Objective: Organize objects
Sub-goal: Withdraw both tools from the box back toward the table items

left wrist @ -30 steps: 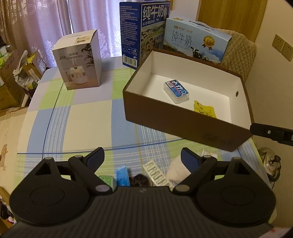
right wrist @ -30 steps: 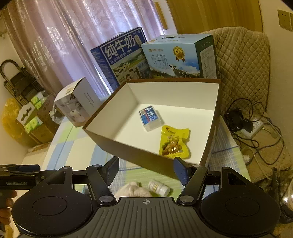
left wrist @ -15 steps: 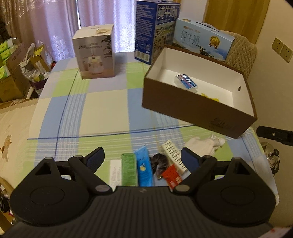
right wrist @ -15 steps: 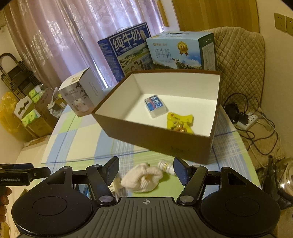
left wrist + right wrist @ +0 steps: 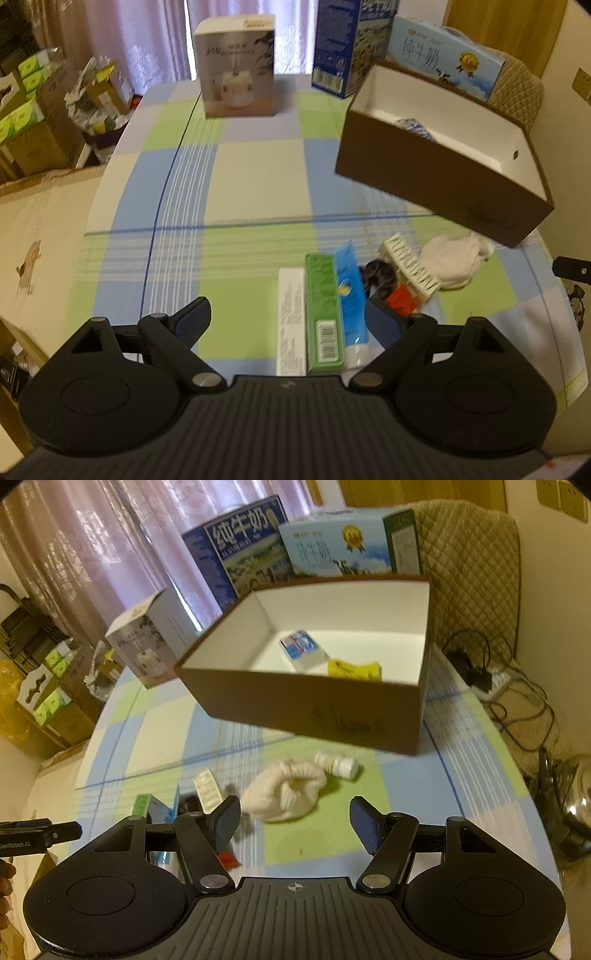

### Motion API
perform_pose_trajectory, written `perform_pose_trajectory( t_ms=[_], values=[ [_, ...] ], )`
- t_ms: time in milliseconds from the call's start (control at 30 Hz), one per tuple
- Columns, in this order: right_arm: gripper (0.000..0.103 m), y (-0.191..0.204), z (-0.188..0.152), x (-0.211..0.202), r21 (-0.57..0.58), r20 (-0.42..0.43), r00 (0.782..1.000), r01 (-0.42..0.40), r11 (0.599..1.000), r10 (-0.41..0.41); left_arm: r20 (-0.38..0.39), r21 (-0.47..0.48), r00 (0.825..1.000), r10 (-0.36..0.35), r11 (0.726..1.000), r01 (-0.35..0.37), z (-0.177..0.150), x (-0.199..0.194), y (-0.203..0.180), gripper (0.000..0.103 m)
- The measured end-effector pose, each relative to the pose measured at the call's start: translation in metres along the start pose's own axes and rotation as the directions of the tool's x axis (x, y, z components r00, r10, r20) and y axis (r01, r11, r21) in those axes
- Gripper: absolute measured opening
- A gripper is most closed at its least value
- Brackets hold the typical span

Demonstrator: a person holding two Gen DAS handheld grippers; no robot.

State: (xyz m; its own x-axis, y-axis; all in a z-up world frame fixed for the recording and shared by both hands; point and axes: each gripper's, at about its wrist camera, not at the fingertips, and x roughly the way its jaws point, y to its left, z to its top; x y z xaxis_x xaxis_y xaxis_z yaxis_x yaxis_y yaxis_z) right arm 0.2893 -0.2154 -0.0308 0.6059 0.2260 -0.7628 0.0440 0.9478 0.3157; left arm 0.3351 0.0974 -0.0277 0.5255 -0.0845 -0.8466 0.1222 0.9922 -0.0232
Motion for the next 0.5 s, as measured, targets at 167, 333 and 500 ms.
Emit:
perform_pose_trajectory(
  t_ms=[167,333,500],
  values=[
    [0.063,-0.004,-0.01,0.005,0.015,-0.032,0.999,0.019,1.0,-0.018,-0.026,0.003,1.0,0.012,1.0,-0.012,-0.01,0.008,0.009,0.086],
    [0.063,-0.005,-0.016,0.01,0.029,-0.056,0.998,0.033,0.999,-0.031,-0.055,0.004,0.998,0.032,0.999,-0.032,-0.017,0.022,0.017,0.082],
    [0.063,-0.004,-0.018,0.012,0.032,-0.069,0.997,0.037,0.999,-0.034,-0.087,-0.002,0.996,0.03,1.0,-0.03,-0.023,0.043,0.026,0.081]
  ],
)
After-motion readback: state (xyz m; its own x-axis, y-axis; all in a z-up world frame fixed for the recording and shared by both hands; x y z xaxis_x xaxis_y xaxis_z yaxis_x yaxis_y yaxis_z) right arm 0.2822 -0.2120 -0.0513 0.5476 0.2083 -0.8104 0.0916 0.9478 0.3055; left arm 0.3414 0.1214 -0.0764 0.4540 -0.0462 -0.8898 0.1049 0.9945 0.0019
